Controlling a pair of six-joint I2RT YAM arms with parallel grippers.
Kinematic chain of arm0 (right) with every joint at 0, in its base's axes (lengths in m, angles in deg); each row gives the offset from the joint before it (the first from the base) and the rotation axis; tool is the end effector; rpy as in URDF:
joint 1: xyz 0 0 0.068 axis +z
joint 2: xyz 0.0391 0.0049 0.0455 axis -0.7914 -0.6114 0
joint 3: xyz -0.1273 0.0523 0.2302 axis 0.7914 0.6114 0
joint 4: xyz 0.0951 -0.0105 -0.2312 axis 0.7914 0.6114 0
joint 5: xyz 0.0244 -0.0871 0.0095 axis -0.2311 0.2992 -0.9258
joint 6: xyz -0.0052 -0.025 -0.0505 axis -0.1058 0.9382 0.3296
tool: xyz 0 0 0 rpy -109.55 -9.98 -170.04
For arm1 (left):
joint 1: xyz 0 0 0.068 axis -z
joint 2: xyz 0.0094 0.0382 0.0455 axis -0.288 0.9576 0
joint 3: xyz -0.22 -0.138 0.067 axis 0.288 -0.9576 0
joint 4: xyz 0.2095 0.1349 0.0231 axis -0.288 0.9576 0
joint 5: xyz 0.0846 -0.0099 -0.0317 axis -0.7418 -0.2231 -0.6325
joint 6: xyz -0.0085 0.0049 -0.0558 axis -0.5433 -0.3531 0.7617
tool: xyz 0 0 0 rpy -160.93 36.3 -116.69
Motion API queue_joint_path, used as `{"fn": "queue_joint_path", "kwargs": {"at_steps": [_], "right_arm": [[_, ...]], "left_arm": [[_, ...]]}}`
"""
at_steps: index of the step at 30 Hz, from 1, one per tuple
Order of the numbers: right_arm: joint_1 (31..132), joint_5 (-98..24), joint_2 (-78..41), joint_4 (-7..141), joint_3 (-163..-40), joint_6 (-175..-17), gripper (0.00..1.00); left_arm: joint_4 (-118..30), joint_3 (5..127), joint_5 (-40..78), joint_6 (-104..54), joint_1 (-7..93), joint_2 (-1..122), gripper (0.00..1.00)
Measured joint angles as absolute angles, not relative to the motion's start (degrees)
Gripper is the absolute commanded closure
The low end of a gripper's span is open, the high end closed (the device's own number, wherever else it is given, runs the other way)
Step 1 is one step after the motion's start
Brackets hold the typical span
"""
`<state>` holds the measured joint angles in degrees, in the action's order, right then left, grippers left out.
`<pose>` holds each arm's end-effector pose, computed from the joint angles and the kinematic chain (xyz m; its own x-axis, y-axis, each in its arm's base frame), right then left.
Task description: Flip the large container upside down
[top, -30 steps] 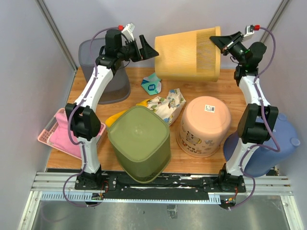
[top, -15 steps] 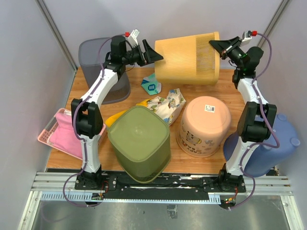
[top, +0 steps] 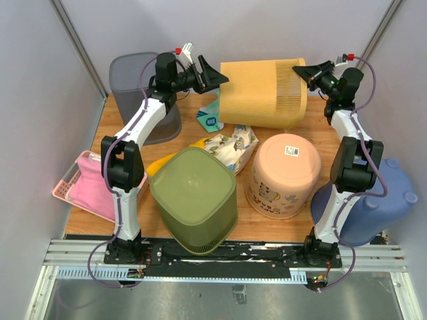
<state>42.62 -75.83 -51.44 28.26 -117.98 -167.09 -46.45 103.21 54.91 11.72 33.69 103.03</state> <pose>0.4598 -0.0494 0.3472 -0.5007 0.7682 -0.3989 -0.3872 0.2134 0.8970 0.4540 -0.1673 0.3588 -0.6996 -0.3436 -0.6265 0.5320 0.3349 -0.7777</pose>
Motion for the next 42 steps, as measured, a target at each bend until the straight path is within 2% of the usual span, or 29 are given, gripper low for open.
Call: {"fn": "queue_joint_path", "kwargs": {"at_steps": [3, 7, 12, 21, 24, 25, 28, 37, 42], "right_arm": [[42.64, -75.83, -53.95, 30.93, -119.19, -166.7, 0.95], [42.64, -75.72, -55.39, 37.31, -119.88, -165.54, 0.75], [42.97, -74.41, -56.92, 45.33, -122.7, -160.29, 0.6], [44.02, -70.39, -57.18, 60.11, -125.74, -149.37, 0.51], [43.93, -66.24, -57.18, 65.94, -126.75, -144.16, 0.45], [43.93, -64.73, -57.18, 67.82, -126.84, -142.68, 0.4], [43.97, -60.82, -57.18, 73.11, -127.53, -139.22, 0.37], [44.89, -49.19, -56.79, 88.83, -138.55, -129.87, 0.33], [45.61, -38.67, -53.23, 93.35, -138.79, -125.76, 0.31]], "left_arm": [[-47.13, 103.67, 54.59, 12.81, 33.62, 103.03, 0.15], [-47.26, 105.17, 54.61, 14.41, 33.62, 103.03, 0.15], [-49.21, 109.52, 56.53, 17.23, 34.63, 103.14, 0.14], [-54.21, 121.9, 58.61, 20.83, 39.35, 107.32, 0.13], [-55.85, 124.72, 58.81, 21.99, 41.03, 110.99, 0.13], [-56.29, 125.52, 58.83, 22.36, 41.38, 112.08, 0.13], [-57.84, 127.6, 58.56, 23.52, 42.45, 115.12, 0.13], [-58.82, 129.85, 56.95, 24.27, 45.08, 118.99, 0.12], [-57.91, 128.91, 56.05, 23.98, 46.15, 119.89, 0.11]]}}
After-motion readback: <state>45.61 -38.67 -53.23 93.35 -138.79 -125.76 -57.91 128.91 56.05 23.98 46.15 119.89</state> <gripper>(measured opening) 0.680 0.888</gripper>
